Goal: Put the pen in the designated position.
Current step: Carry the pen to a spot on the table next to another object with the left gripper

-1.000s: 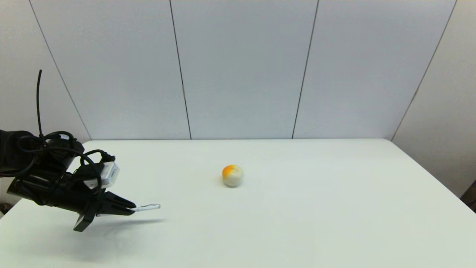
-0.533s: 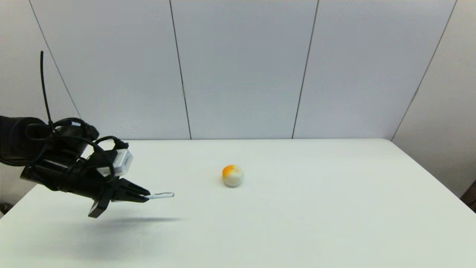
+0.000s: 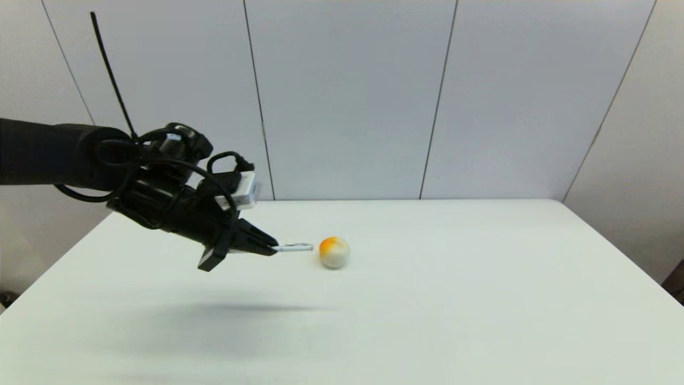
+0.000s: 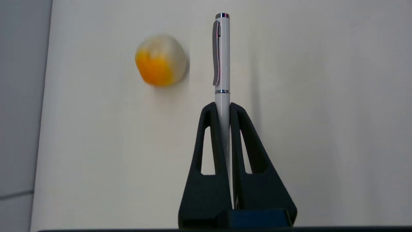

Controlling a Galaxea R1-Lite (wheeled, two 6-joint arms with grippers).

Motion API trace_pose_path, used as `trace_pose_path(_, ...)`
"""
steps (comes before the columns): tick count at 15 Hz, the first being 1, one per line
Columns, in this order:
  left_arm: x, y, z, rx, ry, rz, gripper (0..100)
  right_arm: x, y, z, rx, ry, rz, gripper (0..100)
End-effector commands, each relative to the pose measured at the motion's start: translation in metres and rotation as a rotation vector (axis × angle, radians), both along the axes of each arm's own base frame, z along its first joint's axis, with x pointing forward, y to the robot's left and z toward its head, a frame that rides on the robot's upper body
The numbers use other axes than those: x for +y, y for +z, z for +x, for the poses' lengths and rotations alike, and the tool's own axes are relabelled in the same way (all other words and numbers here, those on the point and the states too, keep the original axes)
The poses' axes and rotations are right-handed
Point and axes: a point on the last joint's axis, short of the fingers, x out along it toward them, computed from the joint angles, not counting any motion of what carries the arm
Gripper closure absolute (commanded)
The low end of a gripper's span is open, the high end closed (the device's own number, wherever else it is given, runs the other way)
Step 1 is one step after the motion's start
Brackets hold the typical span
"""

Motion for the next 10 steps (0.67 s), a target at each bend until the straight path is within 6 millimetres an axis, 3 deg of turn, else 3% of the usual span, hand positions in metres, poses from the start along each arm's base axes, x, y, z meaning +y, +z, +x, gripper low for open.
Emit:
trace_pose_path(1,-0.053,0.012,0.013,-0.008,-0.052,-0.021,100,0.0,0.0,0.0,0.001,0.001,-0.001,0)
trace_pose_path(5,-0.107,0.028,0.015,-0.028,-0.071,-0.054,100,0.0,0.0,0.0,0.003,0.001,-0.001,0)
trace_pose_path(10,-0.172,0.023,0.01,-0.021,-0.055,-0.116,100,0.0,0.0,0.0,0.001,0.001,-0.001,0)
